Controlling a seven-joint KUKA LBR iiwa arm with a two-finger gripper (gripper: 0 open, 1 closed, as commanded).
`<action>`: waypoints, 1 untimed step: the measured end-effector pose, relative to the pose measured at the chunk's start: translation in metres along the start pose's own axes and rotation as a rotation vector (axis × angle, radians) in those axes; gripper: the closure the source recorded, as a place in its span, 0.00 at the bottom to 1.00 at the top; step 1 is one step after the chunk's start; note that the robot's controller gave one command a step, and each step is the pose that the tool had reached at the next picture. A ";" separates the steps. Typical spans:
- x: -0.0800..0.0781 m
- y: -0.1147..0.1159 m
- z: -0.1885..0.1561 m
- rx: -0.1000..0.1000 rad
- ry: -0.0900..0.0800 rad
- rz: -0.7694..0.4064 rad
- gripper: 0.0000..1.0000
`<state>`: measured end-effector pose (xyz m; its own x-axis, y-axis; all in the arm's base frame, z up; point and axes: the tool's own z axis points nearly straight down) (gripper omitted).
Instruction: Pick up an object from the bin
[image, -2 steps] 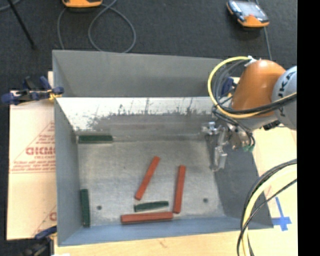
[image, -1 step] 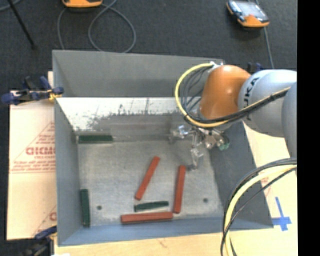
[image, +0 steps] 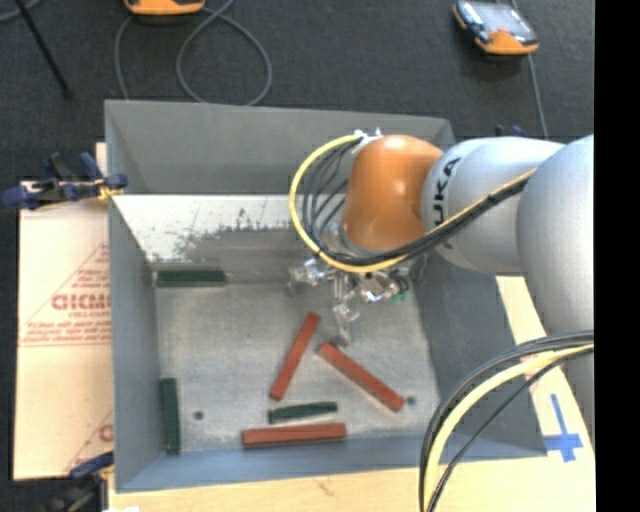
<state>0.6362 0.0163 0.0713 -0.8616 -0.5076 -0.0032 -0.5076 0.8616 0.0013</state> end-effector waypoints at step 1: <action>0.037 0.052 0.000 0.002 0.001 -0.172 0.00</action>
Offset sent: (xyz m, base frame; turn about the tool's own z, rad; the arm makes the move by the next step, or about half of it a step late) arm -0.0589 0.0268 -0.0013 -0.1738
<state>0.5782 0.0427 0.0709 -0.7619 -0.6477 -0.0026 -0.6477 0.7619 -0.0014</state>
